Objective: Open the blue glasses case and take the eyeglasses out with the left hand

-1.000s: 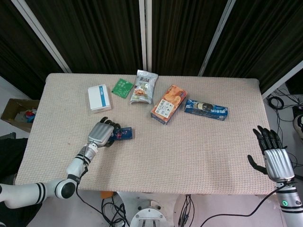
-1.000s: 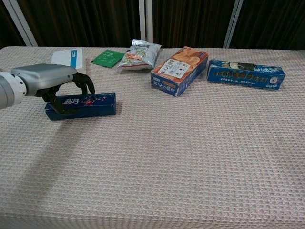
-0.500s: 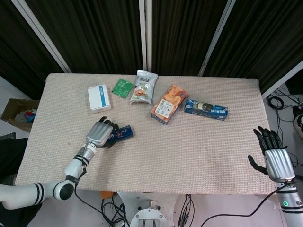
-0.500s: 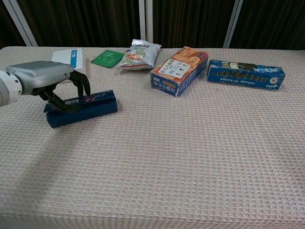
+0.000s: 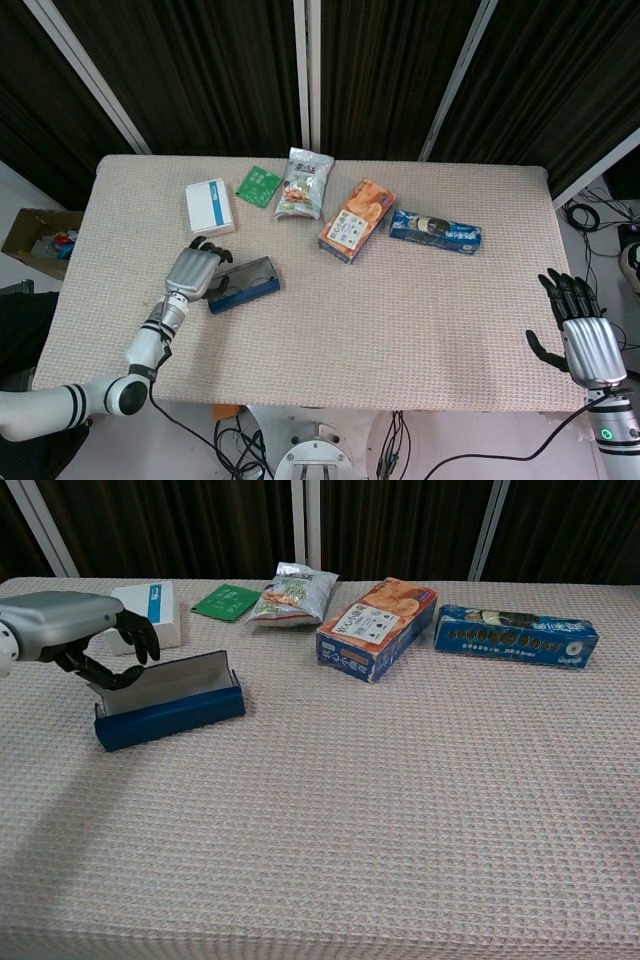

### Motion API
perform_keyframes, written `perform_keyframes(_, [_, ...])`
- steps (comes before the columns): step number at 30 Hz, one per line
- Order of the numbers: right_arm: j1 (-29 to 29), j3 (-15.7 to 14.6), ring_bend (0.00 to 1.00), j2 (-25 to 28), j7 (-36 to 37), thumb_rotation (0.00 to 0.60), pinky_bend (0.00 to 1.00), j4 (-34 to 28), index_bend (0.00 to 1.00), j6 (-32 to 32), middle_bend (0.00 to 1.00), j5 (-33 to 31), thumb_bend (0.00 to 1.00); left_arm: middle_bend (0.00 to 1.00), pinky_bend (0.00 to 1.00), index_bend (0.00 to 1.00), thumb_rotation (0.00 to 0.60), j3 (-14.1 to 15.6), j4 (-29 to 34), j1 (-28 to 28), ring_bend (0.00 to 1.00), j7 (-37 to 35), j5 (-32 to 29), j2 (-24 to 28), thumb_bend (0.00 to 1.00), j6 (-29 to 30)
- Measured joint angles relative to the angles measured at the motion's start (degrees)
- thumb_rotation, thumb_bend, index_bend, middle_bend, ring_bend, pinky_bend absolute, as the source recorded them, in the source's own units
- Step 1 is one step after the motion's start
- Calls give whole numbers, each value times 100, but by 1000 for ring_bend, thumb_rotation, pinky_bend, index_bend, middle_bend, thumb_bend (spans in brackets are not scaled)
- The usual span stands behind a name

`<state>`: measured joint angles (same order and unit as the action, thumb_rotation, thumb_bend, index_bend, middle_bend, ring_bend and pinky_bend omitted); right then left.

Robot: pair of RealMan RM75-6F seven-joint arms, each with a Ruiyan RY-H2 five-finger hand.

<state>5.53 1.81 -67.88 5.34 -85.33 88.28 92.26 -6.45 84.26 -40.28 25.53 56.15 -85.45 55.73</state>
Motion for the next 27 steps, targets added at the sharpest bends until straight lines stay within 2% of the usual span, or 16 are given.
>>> perform_keyframes(5, [-12,2,0,0,-5,600,0,-5,0,31,48,15,280,245,135,227,448,-61,-172,45,194,131,-214,-14,488,157])
perform_keyframes(9, [-19,22,0,-9,-13,600,0,-5,0,43,48,-5,280,244,135,252,422,-96,65,166,191,-54,-26,36,482,459])
perform_keyframes(10, [-15,24,0,-11,-18,600,0,-9,0,42,48,-3,280,242,135,266,394,-96,191,202,187,-147,97,54,481,516])
perform_keyframes(14, [8,26,0,-20,-49,600,0,-24,0,25,48,28,280,196,130,312,156,-63,553,255,148,-419,515,37,485,559])
perform_keyframes(16, [10,24,0,-12,-56,600,0,-31,0,15,48,28,280,171,125,324,62,-45,564,227,132,-395,584,-68,485,523])
perform_keyframes(18, [5,27,0,-3,-51,600,0,-31,0,15,48,15,279,156,119,328,8,-39,516,186,120,-299,550,-194,484,470])
perform_keyframes(27, [-11,29,0,-9,33,600,0,37,0,-3,48,-33,279,146,109,369,0,15,235,56,107,358,332,-638,481,440])
